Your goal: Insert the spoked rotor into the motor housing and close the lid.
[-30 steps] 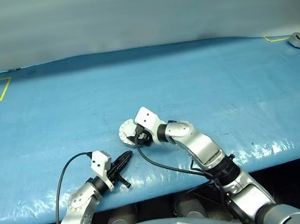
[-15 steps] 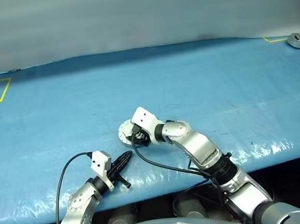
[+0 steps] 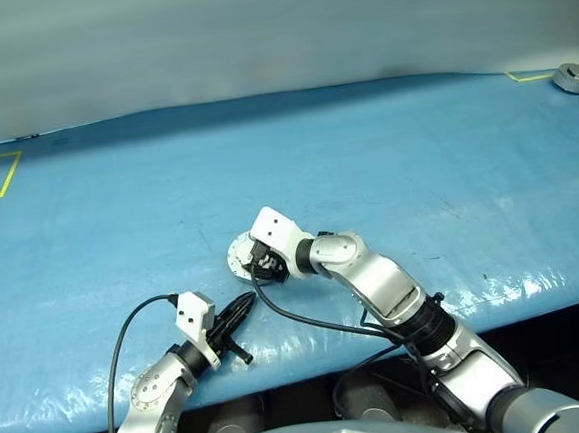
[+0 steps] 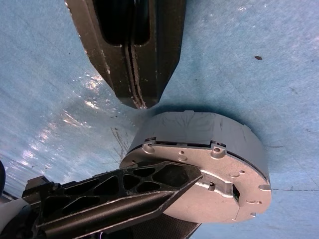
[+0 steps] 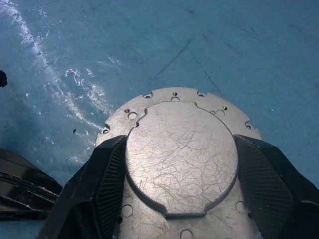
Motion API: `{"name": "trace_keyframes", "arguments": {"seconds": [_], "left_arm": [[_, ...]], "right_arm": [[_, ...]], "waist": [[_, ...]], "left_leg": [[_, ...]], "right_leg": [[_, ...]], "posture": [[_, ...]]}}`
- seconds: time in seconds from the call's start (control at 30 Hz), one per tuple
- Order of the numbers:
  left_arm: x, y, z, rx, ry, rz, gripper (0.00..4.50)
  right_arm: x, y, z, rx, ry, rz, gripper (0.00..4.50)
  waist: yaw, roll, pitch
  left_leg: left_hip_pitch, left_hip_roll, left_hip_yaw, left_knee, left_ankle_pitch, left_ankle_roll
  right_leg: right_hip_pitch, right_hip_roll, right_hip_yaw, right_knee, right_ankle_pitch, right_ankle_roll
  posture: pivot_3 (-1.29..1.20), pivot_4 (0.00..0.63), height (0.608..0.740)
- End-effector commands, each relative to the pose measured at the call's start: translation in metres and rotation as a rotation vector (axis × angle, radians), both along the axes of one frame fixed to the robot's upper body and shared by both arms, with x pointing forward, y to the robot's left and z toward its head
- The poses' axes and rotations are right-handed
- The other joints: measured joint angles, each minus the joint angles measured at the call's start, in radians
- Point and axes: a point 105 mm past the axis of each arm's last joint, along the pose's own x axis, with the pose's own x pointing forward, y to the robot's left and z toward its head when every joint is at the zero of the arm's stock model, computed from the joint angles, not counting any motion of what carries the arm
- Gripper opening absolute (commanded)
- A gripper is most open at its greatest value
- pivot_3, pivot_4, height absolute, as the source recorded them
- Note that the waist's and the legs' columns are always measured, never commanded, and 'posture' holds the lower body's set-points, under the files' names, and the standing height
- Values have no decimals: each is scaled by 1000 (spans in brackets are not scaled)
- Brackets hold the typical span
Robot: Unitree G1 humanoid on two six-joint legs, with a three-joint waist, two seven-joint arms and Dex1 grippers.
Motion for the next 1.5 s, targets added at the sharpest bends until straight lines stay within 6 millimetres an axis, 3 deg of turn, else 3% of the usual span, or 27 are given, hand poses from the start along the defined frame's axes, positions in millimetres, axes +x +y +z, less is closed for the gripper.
{"name": "trace_keyframes", "arguments": {"seconds": [0.03, 1.07, 1.5], "left_arm": [[0, -2, 5, -9, -17, -10, 0], [1, -3, 6, -16, -15, -7, 0], [2, -3, 7, -17, -19, -7, 0]], "right_arm": [[-4, -1, -12, -12, 22, 42, 3027], [6, -7, -33, -170, 18, 156, 3027], [11, -16, -49, -266, 188, 0, 3027]], "waist": [[0, 0, 0], [-3, 0, 0], [-3, 4, -4]], "left_leg": [[0, 0, 0, 0, 0, 0], [2, 1, 0, -1, 0, 0], [6, 4, 1, -2, 0, -1]], "right_leg": [[0, 0, 0, 0, 0, 0], [1, 0, 0, 0, -1, -1], [3, 0, 1, 1, -2, -4]], "posture": [[0, 150, 740], [0, 150, 740], [0, 150, 740]]}}
